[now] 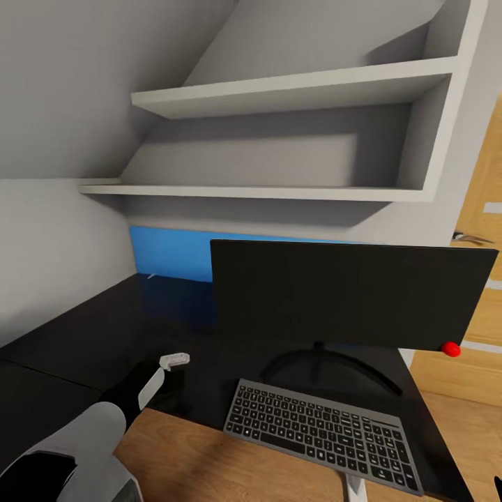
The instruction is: In the bedroom, organize the workspace by keeping the computer under the desk, ensuring the monitor is on the desk, placing the keyboard on the desk next to the monitor, placing the mouse on the desk next to the keyboard, moving the folder from the swivel chair onto the desk next to the mouse, stacking the notebook on top of the folder with the pen on top of the notebook, and positioning the swivel chair next to the desk.
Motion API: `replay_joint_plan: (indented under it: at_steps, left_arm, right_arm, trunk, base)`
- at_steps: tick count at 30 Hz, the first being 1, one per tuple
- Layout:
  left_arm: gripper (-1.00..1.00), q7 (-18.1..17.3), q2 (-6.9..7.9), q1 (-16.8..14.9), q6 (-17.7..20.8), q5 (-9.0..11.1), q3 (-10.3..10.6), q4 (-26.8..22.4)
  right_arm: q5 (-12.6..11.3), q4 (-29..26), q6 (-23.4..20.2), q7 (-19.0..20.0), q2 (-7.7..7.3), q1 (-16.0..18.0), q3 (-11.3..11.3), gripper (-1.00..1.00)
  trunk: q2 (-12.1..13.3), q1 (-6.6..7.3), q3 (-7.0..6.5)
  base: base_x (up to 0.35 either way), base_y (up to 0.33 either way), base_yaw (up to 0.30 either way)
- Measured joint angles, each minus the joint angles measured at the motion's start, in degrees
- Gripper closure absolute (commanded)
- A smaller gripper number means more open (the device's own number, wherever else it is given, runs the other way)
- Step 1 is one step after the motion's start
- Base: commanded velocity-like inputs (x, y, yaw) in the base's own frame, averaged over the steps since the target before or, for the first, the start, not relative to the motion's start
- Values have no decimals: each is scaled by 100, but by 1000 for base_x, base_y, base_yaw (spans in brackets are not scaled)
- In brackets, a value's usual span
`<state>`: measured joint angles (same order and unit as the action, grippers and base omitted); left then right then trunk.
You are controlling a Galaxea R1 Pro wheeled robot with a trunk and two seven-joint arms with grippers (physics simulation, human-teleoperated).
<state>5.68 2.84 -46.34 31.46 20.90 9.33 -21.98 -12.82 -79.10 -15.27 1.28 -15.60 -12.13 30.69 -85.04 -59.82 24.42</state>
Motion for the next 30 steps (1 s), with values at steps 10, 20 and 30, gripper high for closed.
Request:
replay_joint_plan:
  at_steps: [10, 20, 30]
  left_arm:
    - [100, -2, -26, 47, 162, 39, -17, -154]
    - [100, -5, -11, 458, 622, 16, -44, -1414]
    - [100, 341, -16, 958, 1108, 36, -39, -2676]
  right_arm:
    - [6, 45, 1, 7, 13, 0, 2, -100]
    - [146, 67, 2, 7, 13, 0, -5, -100]
    - [183, 88, 2, 15, 13, 0, -11, -100]
  trunk:
    - [1, 0, 1]
    - [1, 0, 1]
    - [1, 0, 1]
  base:
    - [-6, 0, -10]
    - [0, 0, -1]
    - [0, 0, -1]
